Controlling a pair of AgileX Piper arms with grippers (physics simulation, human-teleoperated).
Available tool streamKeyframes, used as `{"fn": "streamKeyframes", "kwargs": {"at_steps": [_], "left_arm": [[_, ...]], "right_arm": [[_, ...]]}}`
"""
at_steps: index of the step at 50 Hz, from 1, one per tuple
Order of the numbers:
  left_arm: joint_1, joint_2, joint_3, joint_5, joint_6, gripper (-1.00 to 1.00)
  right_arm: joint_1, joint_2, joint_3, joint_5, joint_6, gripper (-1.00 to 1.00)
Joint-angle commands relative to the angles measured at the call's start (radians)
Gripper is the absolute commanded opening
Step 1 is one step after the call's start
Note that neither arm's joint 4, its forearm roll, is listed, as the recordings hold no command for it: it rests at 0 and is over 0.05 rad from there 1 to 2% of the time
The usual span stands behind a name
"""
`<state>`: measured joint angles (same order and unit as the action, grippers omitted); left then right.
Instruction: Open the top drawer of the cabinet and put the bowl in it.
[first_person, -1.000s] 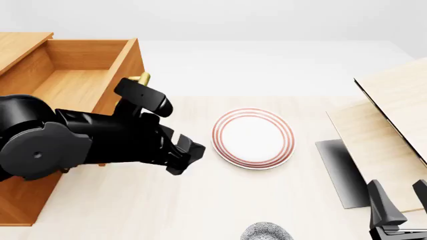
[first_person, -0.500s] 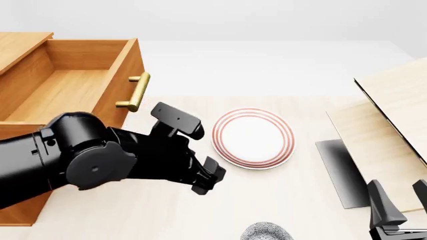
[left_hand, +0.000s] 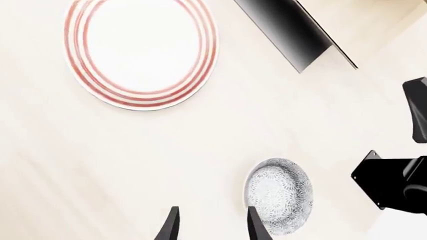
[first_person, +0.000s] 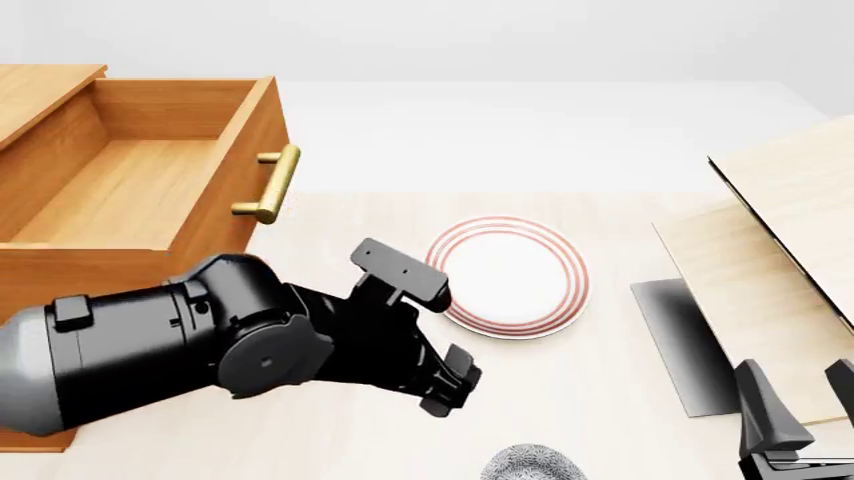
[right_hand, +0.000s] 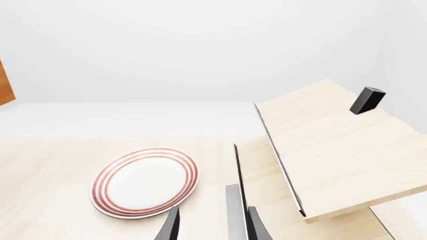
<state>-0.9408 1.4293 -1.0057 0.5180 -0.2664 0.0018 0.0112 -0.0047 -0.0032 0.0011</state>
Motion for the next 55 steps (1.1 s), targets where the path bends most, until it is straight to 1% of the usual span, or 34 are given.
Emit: {"fn": "streamKeyframes", "kwargs": {"at_steps": [1, 6, 8, 9, 13, 16, 21, 24, 29, 42, 48, 53, 55], "left_arm": [[-0.023, 0.045, -0.003, -0.027, -0.015, 1.00], [-0.040, 0.063, -0.015, -0.041, -0.034, 1.00], [-0.029, 0.055, -0.006, -0.045, -0.024, 1.00], [-0.039, 0.062, -0.014, -0.050, -0.036, 1.00], [-0.027, 0.053, -0.001, -0.054, -0.028, 1.00], [-0.046, 0.081, -0.004, -0.074, -0.053, 1.00], [-0.050, 0.098, -0.004, -0.084, -0.059, 1.00], [-0.087, 0.141, -0.033, -0.093, -0.089, 1.00], [-0.073, 0.137, -0.014, -0.104, -0.085, 1.00], [-0.074, 0.159, 0.012, -0.139, -0.100, 1.00], [-0.085, 0.183, 0.015, -0.160, -0.118, 1.00], [-0.078, 0.186, 0.027, -0.167, -0.113, 1.00], [-0.091, 0.197, 0.017, -0.170, -0.125, 1.00]], "right_arm": [[-0.001, -0.002, 0.001, 0.001, 0.000, 1.00], [-0.001, -0.003, 0.001, 0.001, -0.001, 1.00], [0.000, -0.003, 0.001, 0.001, -0.001, 1.00], [-0.001, -0.002, 0.001, 0.001, 0.000, 1.00], [-0.001, -0.002, 0.001, 0.001, -0.001, 1.00], [-0.001, -0.002, 0.001, 0.001, 0.000, 1.00], [-0.001, -0.002, 0.001, 0.001, 0.000, 1.00], [-0.001, -0.002, 0.001, 0.001, 0.000, 1.00], [-0.001, -0.003, 0.001, 0.001, 0.000, 1.00], [-0.001, -0.002, 0.001, 0.001, 0.000, 1.00], [0.000, -0.002, 0.001, 0.001, 0.000, 1.00], [-0.001, -0.003, 0.001, 0.001, 0.000, 1.00], [0.000, -0.002, 0.001, 0.001, 0.000, 1.00]]}}
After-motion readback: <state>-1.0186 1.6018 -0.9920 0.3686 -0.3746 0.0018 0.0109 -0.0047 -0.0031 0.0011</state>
